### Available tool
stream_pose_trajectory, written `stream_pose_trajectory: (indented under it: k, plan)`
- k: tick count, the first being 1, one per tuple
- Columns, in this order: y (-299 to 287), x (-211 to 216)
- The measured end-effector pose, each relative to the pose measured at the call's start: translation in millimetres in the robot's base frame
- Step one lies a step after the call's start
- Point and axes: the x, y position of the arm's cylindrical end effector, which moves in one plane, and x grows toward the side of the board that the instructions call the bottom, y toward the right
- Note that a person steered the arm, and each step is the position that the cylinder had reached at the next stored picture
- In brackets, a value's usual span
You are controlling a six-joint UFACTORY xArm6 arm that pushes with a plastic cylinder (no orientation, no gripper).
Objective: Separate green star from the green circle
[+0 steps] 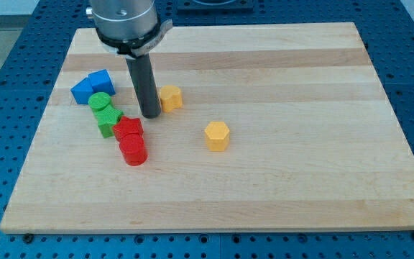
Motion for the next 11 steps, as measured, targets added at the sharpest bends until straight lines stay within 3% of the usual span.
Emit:
stream_pose_trajectory:
  k: [2, 3, 4, 5, 6, 7, 10, 11]
  plan:
    - [10, 161]
    - [-1, 178]
    - [-32, 164]
    - [-90, 103]
    - [-104, 77]
    - [-104, 33]
    - [-98, 12]
    - [-24, 14]
